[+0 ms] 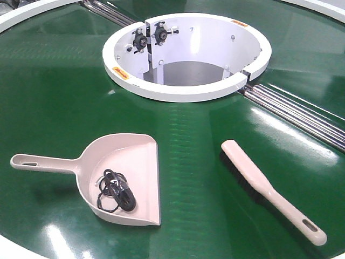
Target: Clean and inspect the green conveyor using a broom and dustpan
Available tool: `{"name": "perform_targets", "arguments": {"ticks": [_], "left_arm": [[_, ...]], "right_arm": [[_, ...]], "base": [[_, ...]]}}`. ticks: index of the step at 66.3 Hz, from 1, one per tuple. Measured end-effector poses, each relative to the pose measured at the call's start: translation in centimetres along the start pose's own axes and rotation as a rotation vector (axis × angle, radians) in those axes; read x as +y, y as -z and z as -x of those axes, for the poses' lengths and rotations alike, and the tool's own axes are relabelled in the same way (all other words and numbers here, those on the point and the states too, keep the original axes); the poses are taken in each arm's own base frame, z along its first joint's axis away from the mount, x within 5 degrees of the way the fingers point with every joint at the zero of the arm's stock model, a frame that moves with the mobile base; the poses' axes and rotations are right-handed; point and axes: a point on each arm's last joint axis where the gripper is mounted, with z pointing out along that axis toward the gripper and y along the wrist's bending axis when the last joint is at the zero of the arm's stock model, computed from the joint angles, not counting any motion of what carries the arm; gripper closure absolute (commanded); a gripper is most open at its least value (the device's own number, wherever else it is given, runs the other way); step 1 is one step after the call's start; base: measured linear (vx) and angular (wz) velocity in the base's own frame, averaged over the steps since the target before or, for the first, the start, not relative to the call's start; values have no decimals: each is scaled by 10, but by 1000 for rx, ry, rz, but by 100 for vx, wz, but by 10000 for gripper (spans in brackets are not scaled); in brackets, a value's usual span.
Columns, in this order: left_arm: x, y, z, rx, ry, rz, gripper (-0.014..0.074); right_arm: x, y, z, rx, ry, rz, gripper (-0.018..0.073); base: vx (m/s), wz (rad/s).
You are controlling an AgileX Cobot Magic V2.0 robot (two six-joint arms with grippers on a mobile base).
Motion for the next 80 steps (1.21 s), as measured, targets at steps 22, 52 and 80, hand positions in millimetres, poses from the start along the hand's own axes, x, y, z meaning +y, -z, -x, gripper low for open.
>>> {"name": "perform_targets", "arguments": {"ticks": [22,52,80], "left_arm": [[0,0,0,0,0,0,604],[0,0,0,0,0,0,604],[0,0,0,0,0,0,604]], "right_arm": [[-1,0,0,2,-2,-24,569],[-9,-19,-51,-15,-70,-261,569],[-10,-19,-45,-101,-104,-259,569]], "base": [[0,0],[0,0],[0,0]]}}
